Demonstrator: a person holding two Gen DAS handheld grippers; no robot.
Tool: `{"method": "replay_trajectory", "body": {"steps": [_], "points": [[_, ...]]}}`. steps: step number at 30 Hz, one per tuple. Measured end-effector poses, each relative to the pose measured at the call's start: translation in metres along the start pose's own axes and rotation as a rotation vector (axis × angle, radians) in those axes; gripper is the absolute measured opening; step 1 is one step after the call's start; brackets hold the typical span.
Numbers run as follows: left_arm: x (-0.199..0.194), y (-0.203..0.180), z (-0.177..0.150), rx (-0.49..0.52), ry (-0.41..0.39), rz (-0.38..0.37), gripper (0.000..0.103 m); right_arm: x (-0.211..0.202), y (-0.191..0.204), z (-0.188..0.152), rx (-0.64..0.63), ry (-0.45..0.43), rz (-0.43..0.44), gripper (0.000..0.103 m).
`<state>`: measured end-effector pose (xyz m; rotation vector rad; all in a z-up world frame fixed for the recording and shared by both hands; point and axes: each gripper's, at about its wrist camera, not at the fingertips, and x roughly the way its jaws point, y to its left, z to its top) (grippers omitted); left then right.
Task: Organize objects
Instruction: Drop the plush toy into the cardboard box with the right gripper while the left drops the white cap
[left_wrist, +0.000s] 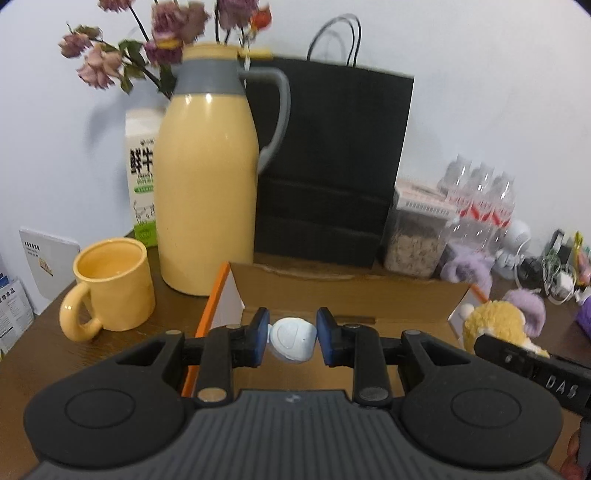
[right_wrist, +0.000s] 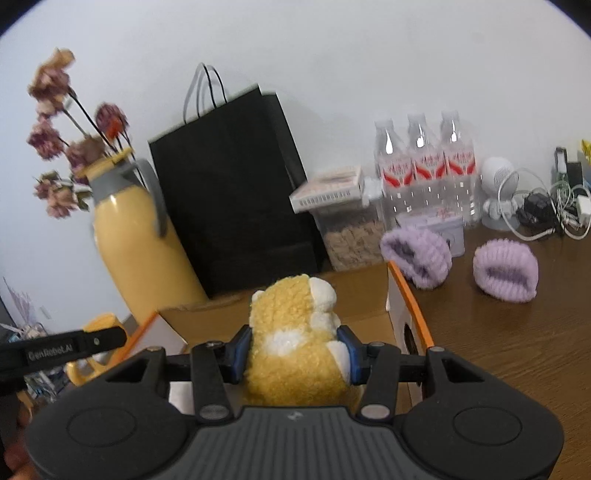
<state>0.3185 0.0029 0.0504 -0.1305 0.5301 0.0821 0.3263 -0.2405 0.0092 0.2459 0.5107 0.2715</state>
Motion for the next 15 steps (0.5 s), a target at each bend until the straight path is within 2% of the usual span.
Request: {"method": "replay_trajectory", "body": {"steps": [3,7,8,10,12,13,14,15], "points": [[0.008,-0.001,-0.001,0.013,0.019,-0.001,0.029,0.012,-0.005,-0.008,0.001,0.034,-0.018,0.047],[0.006,-0.002,-0.002,0.019,0.020,-0.003,0.030,0.015,-0.006,-0.011,-0.009,0.036,-0.023,0.048],[0.006,-0.003,-0.002,0.020,0.019,0.000,0.035,0.016,-0.005,-0.011,-0.014,0.035,-0.029,0.049],[0.004,-0.004,-0.002,0.022,0.012,-0.002,0.053,0.017,-0.004,-0.012,-0.025,0.041,-0.046,0.052],[0.001,-0.005,-0.001,0.021,-0.003,0.008,0.094,0.016,-0.003,-0.012,-0.033,0.045,-0.069,0.063],[-0.002,-0.006,-0.001,0.018,-0.022,0.014,0.101,0.015,-0.002,-0.012,-0.035,0.042,-0.074,0.076],[-0.005,-0.006,-0.001,0.017,-0.040,0.017,0.103,0.013,-0.002,-0.011,-0.038,0.033,-0.079,0.087],[-0.006,-0.007,-0.001,0.017,-0.046,0.017,0.103,0.011,-0.001,-0.010,-0.043,0.022,-0.082,0.089]]}}
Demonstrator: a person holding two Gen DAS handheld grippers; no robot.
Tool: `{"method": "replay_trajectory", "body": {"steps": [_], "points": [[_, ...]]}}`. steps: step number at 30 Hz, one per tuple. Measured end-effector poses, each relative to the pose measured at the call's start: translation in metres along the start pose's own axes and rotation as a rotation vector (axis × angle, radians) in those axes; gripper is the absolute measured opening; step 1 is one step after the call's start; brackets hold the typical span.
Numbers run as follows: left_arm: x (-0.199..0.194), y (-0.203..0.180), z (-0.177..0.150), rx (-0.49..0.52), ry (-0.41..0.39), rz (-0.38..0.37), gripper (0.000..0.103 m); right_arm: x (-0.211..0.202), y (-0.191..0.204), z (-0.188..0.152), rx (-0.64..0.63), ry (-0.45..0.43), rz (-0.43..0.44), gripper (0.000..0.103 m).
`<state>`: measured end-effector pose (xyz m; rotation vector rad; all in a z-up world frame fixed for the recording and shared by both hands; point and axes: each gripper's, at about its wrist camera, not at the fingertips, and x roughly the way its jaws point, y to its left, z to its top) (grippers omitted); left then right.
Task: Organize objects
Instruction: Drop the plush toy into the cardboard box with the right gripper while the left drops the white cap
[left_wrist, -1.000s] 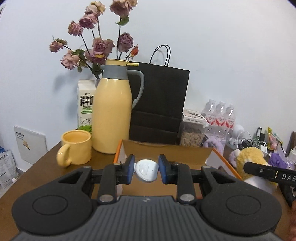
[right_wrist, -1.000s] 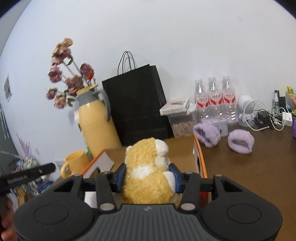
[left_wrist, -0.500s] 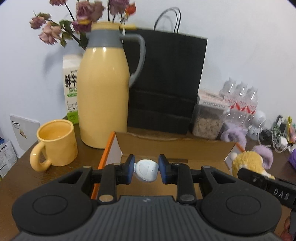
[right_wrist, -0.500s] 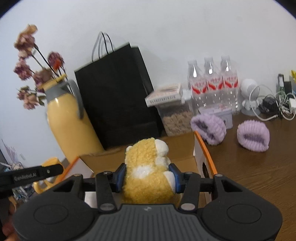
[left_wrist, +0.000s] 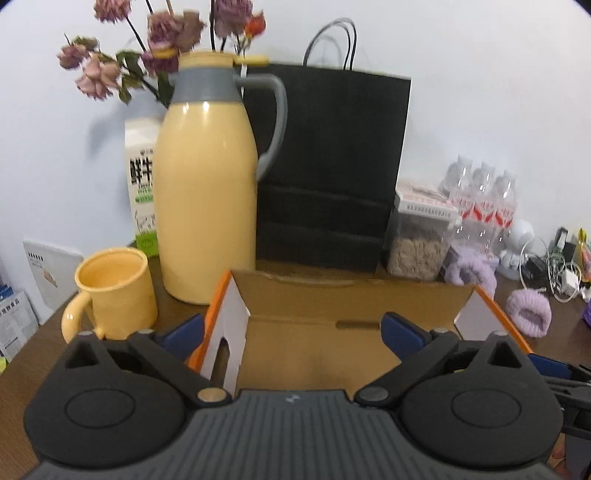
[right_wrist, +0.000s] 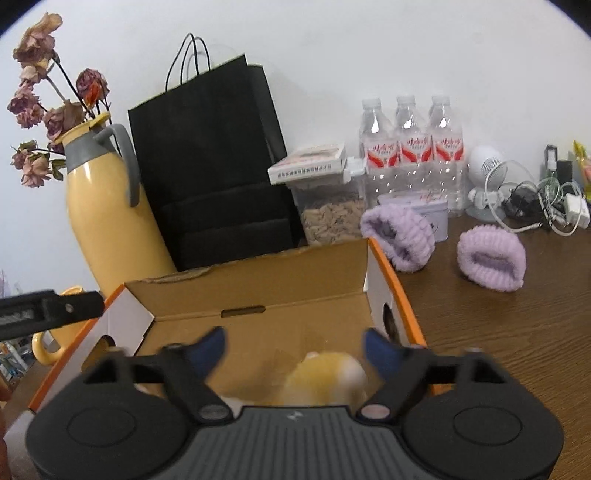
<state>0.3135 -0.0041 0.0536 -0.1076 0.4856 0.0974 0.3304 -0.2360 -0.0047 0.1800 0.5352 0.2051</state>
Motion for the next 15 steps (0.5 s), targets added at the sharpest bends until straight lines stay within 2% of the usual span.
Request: {"method": "replay_trajectory", "body": {"steps": [9,12,15], "points": [[0.000,0.001,0.001,-0.018,0.017,-0.013,0.103,-0.012,0.003,0.006,-0.018,-0.029,-0.010,0.093],[-0.007,0.003,0.002,-0.030,0.007,-0.016,0.103,-0.017,0.006,0.008,-0.033,-0.039,-0.008,0.100],[-0.020,0.005,0.004,-0.034,-0.014,-0.016,0.103,-0.030,0.011,0.009,-0.072,-0.065,-0.003,0.102]]}}
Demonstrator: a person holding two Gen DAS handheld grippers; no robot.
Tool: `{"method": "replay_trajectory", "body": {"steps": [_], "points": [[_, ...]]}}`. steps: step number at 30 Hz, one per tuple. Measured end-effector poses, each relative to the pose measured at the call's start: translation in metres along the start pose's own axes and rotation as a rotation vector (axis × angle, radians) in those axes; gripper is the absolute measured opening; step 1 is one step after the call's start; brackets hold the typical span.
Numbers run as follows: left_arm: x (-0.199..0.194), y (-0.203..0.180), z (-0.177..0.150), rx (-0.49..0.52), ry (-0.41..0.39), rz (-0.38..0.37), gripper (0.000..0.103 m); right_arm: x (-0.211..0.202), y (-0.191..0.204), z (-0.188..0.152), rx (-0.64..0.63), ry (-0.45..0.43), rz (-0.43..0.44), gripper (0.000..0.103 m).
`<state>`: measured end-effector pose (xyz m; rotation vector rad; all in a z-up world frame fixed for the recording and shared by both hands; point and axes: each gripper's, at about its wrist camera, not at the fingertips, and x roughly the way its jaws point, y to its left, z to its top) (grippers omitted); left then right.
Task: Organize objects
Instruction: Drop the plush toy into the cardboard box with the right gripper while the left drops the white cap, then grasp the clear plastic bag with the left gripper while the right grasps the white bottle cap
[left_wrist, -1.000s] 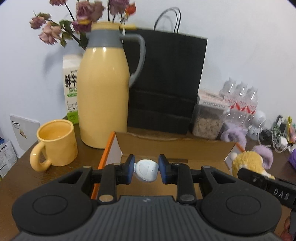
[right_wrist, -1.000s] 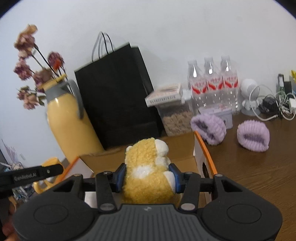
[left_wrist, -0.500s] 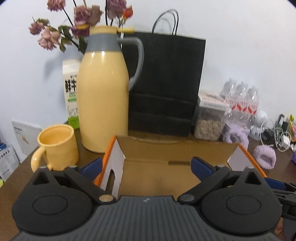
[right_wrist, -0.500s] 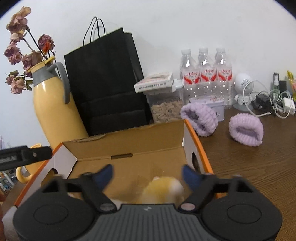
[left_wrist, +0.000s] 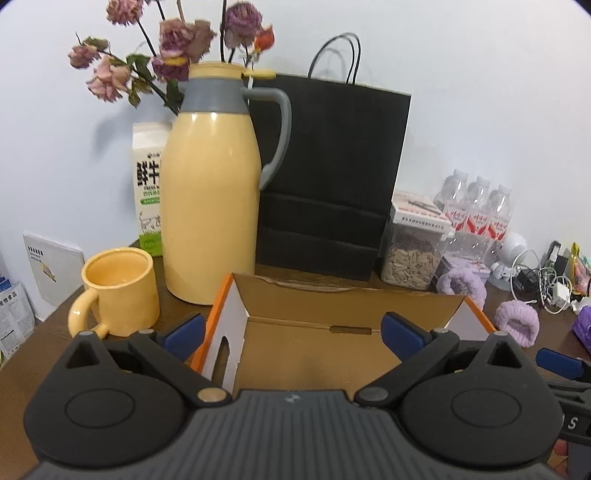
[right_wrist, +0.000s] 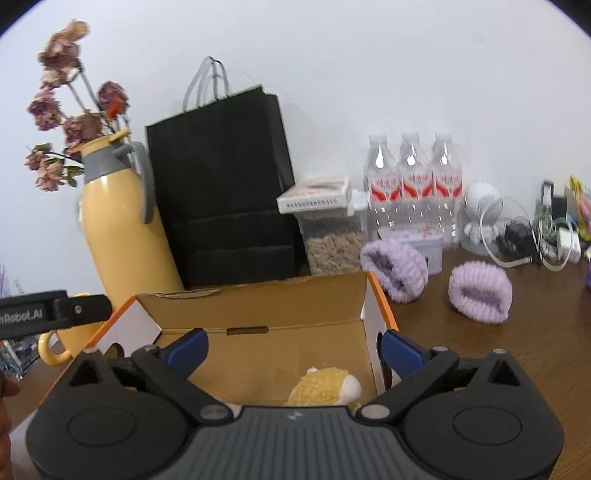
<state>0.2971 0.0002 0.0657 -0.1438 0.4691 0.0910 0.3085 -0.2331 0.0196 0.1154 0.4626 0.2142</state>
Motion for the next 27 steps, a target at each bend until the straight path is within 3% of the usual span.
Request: {"method": "replay_trajectory", "body": {"steps": [12,27], "points": [[-0.069,0.026,-0.023,0.006,-0.048,0.030,0.103,-0.070,0.010,-0.015,-0.138,-0.067,0.003,0.103],[-0.130,0.049,-0.063,0.004,-0.032,0.053,0.103,-0.136,-0.018,-0.072,-0.173,-0.003,-0.045,0.103]]}}
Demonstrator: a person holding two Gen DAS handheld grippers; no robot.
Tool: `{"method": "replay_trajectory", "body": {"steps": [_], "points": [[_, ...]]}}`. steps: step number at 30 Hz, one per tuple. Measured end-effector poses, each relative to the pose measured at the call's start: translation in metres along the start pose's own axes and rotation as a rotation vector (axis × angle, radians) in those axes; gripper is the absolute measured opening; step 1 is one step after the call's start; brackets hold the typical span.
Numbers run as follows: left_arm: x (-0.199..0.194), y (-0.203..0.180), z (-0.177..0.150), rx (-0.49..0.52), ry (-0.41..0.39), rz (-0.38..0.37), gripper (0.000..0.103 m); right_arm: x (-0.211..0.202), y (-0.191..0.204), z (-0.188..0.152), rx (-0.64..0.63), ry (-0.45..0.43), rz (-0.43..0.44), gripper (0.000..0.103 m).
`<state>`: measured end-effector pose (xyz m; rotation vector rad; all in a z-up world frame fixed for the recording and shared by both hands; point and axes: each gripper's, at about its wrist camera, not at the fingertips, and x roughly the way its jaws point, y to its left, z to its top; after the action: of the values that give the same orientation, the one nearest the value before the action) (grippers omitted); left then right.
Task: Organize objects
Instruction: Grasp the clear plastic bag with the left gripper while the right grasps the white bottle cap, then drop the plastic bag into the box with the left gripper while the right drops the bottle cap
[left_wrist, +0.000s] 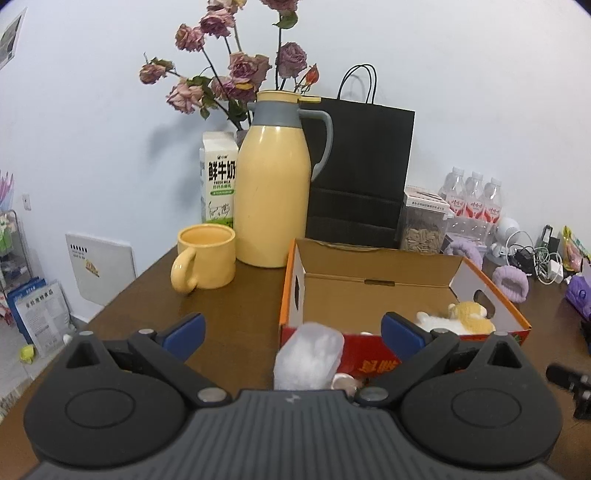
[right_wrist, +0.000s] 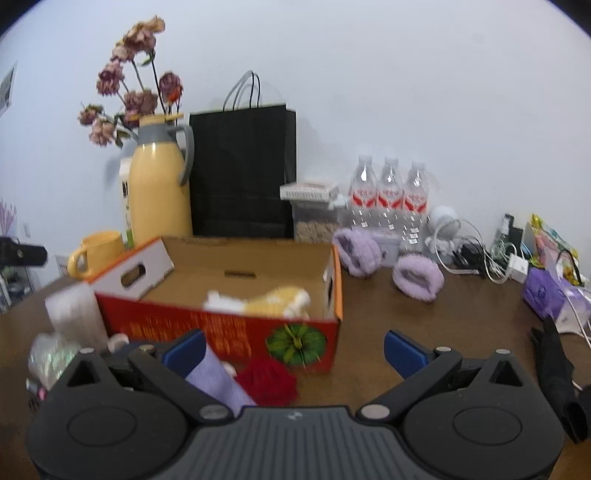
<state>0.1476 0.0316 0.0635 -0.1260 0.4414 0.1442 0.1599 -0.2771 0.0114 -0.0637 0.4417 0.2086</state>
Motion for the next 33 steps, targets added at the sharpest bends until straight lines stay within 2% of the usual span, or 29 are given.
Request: {"method": "replay_trajectory", "body": {"steps": [7,16,21,23,25,26,27,28,29,33], "points": [[-0.009,-0.018,-0.020,0.014,0.022,-0.021,0.103,0.000,-0.014,-0.033,0.007,0.099,-0.050,0.103],[0.007,-0.011,-0.060,-0.011,0.134,-0.003,0.103,0.020,-0.026,-0.053,0.018,0.182,-0.077,0.102],[0.012,-0.013,-0.069,0.009,0.138,-0.020,0.103,0.028,-0.023,-0.059,0.009,0.197,-0.061,0.092],[0.014,-0.014,-0.071,0.016,0.133,-0.030,0.102,0.030,-0.022,-0.060,0.010,0.202,-0.059,0.076],[0.017,-0.015,-0.073,0.016,0.136,-0.041,0.088,0.031,-0.022,-0.061,0.013,0.206,-0.049,0.064],[0.018,-0.015,-0.074,0.017,0.142,-0.047,0.073,0.032,-0.022,-0.061,0.014,0.210,-0.043,0.055],[0.020,-0.016,-0.075,0.018,0.153,-0.060,0.056,0.032,-0.022,-0.061,0.015,0.209,-0.041,0.050],[0.022,-0.016,-0.076,0.020,0.162,-0.074,0.049,0.031,-0.022,-0.061,0.016,0.206,-0.035,0.041],[0.022,-0.017,-0.077,0.026,0.165,-0.080,0.048,0.031,-0.021,-0.061,0.015,0.203,-0.028,0.029],[0.019,-0.020,-0.079,0.040,0.140,-0.078,0.047,0.028,-0.019,-0.061,0.009,0.186,-0.029,0.027]]}}
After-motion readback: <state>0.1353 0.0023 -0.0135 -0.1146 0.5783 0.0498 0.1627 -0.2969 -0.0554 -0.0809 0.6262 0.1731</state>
